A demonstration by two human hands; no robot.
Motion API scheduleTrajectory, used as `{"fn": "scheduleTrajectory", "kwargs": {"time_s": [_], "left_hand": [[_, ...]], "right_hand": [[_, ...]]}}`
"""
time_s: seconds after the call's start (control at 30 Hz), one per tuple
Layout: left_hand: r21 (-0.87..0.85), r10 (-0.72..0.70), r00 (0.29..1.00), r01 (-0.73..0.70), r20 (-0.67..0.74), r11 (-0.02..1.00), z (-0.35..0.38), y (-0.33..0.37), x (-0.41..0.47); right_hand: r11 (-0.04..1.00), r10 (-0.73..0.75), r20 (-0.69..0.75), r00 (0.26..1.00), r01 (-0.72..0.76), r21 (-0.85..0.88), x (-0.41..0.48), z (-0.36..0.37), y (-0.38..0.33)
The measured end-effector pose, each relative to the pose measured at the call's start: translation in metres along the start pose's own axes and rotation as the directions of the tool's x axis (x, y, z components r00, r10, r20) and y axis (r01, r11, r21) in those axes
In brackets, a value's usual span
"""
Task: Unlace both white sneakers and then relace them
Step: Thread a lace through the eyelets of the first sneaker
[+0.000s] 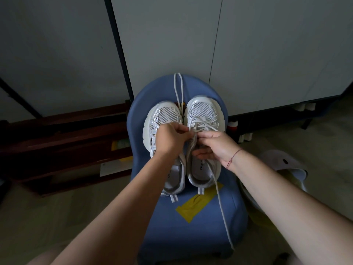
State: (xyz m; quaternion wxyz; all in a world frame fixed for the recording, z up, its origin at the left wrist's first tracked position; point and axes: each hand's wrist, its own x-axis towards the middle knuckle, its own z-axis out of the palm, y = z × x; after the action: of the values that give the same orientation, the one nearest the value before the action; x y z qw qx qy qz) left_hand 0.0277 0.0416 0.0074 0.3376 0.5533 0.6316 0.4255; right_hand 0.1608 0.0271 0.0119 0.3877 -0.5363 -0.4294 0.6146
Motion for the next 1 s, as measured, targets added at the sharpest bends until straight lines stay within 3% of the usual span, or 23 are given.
{"fn": "scheduleTrajectory", "kwargs": {"time_s": [0.33, 0.57, 0.8, 0.87, 0.93, 1.0], "left_hand": [[0.052, 0.052, 0.993, -0.058, 0.109, 0.997, -0.007, 0.004, -0.001], [0.236, 0.141, 0.987, -0.155, 0.078, 0.959, -0.004, 0.002, -0.003], [0.278, 0.124, 0.960, -0.194, 0.250, 0.941, -0.015, 0.002, -0.003], [0.295, 0.130, 0.955, -0.209, 0.265, 0.932, -0.019, 0.002, -0.003], [0.284, 0.133, 0.958, -0.205, 0.253, 0.937, -0.021, 0.001, -0.002], [0.261, 0.115, 0.965, -0.177, 0.235, 0.949, -0.021, 0.000, -0.002]], "right_hand": [[0.999, -0.024, 0.025, 0.999, 0.025, -0.036, 0.003, -0.004, 0.005], [0.996, -0.076, -0.036, 0.996, 0.074, -0.055, 0.006, 0.001, 0.010], [0.956, -0.147, 0.015, 0.989, 0.146, -0.254, 0.003, -0.003, 0.012], [0.881, -0.205, 0.085, 0.975, 0.222, -0.419, 0.000, -0.006, 0.011], [0.626, -0.288, 0.225, 0.931, 0.361, -0.691, -0.008, -0.009, 0.004], [0.382, -0.155, 0.382, 0.911, 0.412, -0.827, -0.026, -0.007, -0.003]]}}
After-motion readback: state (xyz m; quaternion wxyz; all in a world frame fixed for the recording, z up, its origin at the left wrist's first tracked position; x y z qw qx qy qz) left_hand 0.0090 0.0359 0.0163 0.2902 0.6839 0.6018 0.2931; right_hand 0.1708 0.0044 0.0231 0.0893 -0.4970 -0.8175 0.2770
